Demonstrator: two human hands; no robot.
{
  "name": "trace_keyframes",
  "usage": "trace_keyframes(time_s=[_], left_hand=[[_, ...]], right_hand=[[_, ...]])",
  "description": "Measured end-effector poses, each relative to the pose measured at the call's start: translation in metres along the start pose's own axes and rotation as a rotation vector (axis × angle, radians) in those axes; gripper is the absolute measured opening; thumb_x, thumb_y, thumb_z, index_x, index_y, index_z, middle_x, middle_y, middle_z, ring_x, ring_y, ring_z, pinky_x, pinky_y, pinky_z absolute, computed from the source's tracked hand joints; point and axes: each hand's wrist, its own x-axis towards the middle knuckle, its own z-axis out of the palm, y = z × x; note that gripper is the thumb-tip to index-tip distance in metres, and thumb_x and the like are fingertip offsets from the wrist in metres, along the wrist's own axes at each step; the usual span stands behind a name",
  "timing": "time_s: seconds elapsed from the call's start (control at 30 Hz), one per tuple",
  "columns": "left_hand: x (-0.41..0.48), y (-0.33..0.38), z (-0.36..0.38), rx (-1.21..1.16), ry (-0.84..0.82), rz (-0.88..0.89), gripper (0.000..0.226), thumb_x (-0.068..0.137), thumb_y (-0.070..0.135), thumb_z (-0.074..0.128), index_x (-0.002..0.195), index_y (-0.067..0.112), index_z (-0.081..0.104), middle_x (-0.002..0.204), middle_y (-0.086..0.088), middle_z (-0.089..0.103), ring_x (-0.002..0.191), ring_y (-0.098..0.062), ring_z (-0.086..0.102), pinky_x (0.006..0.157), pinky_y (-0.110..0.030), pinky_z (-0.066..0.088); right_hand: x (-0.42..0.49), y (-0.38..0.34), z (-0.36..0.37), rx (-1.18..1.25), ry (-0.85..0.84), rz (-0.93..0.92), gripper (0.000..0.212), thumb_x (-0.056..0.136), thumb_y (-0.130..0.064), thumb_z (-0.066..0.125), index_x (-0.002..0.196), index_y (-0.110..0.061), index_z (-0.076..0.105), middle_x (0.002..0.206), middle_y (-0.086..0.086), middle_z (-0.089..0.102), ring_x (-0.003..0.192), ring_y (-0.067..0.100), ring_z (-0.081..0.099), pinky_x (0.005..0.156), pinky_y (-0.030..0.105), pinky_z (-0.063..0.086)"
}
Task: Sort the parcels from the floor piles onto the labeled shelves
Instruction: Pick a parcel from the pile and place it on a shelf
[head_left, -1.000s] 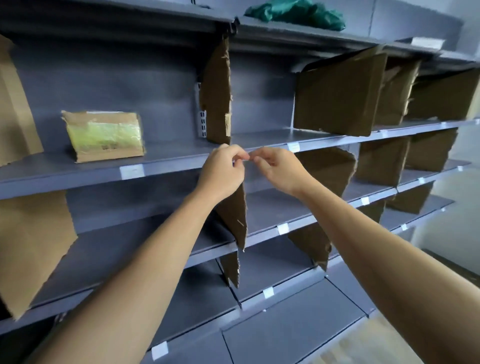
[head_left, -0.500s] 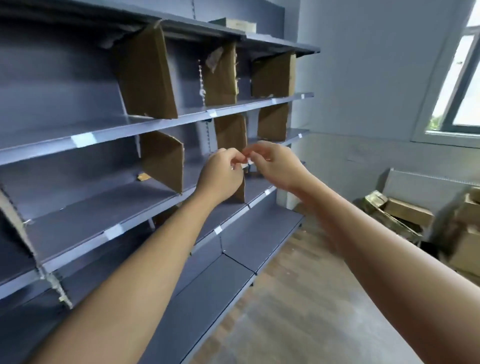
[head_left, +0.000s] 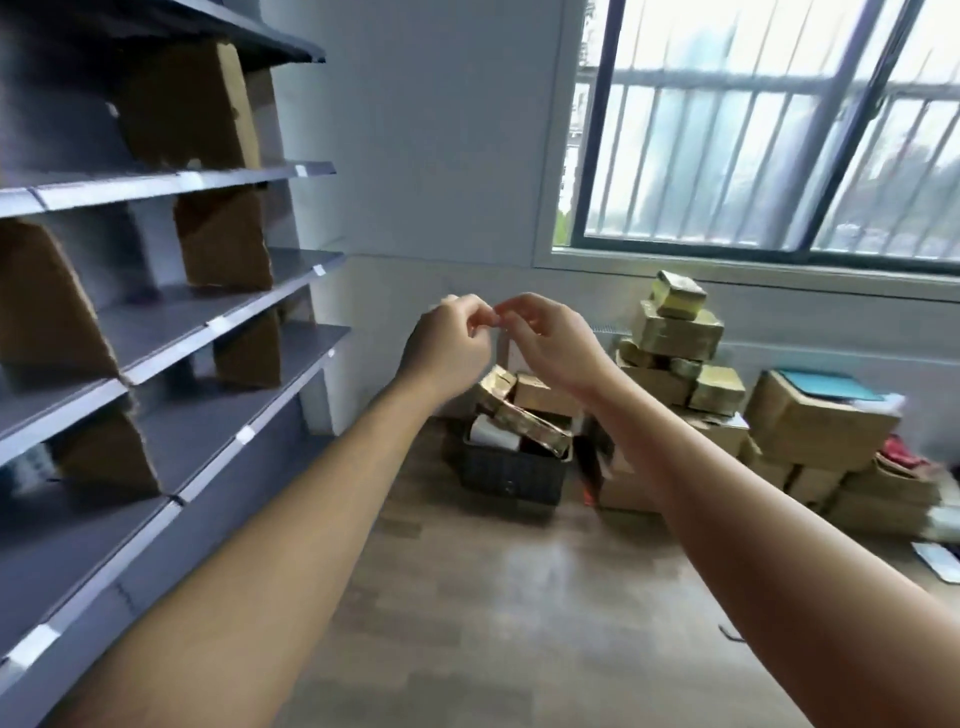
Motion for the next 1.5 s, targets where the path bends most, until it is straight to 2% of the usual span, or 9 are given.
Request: trace_keyframes(time_s=[0.17,0.23,0.4,0.5,0.73,0.9,1.03,1.23,1.5], left_hand=[[0.093,-0.002,0.082,-0.127,-0.066,0.027,0.019,0.095,0.009,0.050,0.100,0.016,0.068,0.107,-0.004,0.064,0.094,-0.016,0.057,0.077,-0.022,0.041],[0.123,-0.005,0.118,-0.165,-0.100,0.023,0.019,0.094,0.010,0.051,0.099,0.019,0.067,0.106,-0.003,0.065,0.095,-0.016,0.059,0.077,-0.022,0.042],[0.197,-0.019,0.210,-0.195,-0.164,0.016,0.023,0.090,0.010,0.048,0.096,0.025,0.065,0.100,0.000,0.068,0.102,-0.022,0.059,0.095,-0.038,0.049],[0.242,-0.026,0.264,-0.224,-0.191,-0.057,0.023,0.092,0.007,0.048,0.100,0.019,0.066,0.102,-0.002,0.068,0.096,-0.018,0.060,0.084,-0.023,0.045],[0.353,-0.051,0.389,-0.241,-0.221,-0.170,0.022,0.093,0.005,0.047,0.100,0.019,0.063,0.097,0.000,0.064,0.086,-0.014,0.057,0.064,-0.013,0.041],[0.417,-0.085,0.455,-0.248,-0.228,-0.256,0.022,0.093,0.005,0.047,0.099,0.022,0.060,0.091,0.004,0.060,0.080,-0.011,0.055,0.063,-0.018,0.040],[0.473,-0.130,0.498,-0.266,-0.199,-0.349,0.021,0.094,0.006,0.047,0.100,0.021,0.059,0.093,0.002,0.060,0.080,-0.017,0.056,0.063,-0.024,0.042],[0.563,-0.234,0.574,-0.270,-0.195,-0.469,0.022,0.093,0.005,0.046,0.103,0.020,0.059,0.104,-0.003,0.063,0.095,-0.020,0.058,0.073,-0.026,0.045],[0.674,-0.408,0.689,-0.241,-0.242,-0.719,0.023,0.096,0.004,0.043,0.109,0.016,0.058,0.100,0.002,0.055,0.089,-0.014,0.053,0.057,-0.011,0.036]], right_hand=[[0.060,0.076,-0.023,0.011,0.097,0.145,0.027,0.099,-0.024,0.050,0.119,-0.017,0.066,0.110,0.000,0.071,0.099,0.011,0.064,0.080,0.017,0.042],[0.079,0.110,-0.032,0.023,0.121,0.203,0.026,0.100,-0.026,0.050,0.119,-0.019,0.065,0.111,0.002,0.070,0.102,0.014,0.064,0.088,0.025,0.047],[0.133,0.213,-0.047,0.070,0.191,0.308,0.027,0.101,-0.030,0.047,0.120,-0.021,0.063,0.109,0.002,0.069,0.101,0.017,0.064,0.094,0.041,0.051],[0.170,0.276,-0.054,0.092,0.197,0.347,0.026,0.101,-0.029,0.046,0.119,-0.020,0.062,0.108,0.002,0.069,0.100,0.017,0.064,0.094,0.040,0.050],[0.263,0.417,-0.059,0.151,0.117,0.420,0.027,0.101,-0.029,0.045,0.121,-0.019,0.061,0.110,0.002,0.068,0.103,0.017,0.063,0.093,0.033,0.048],[0.326,0.496,-0.052,0.174,0.064,0.461,0.029,0.102,-0.028,0.044,0.124,-0.018,0.060,0.108,0.001,0.067,0.100,0.016,0.062,0.083,0.027,0.045],[0.381,0.557,-0.033,0.161,0.010,0.485,0.028,0.103,-0.027,0.044,0.124,-0.018,0.059,0.107,0.000,0.066,0.098,0.015,0.062,0.072,0.020,0.041],[0.480,0.659,0.031,0.125,-0.053,0.533,0.027,0.102,-0.027,0.045,0.122,-0.017,0.060,0.099,-0.004,0.062,0.093,0.013,0.058,0.079,0.024,0.039],[0.609,0.812,0.144,0.062,-0.184,0.676,0.029,0.103,-0.028,0.044,0.125,-0.017,0.059,0.100,-0.005,0.058,0.094,0.012,0.053,0.079,0.023,0.036]])
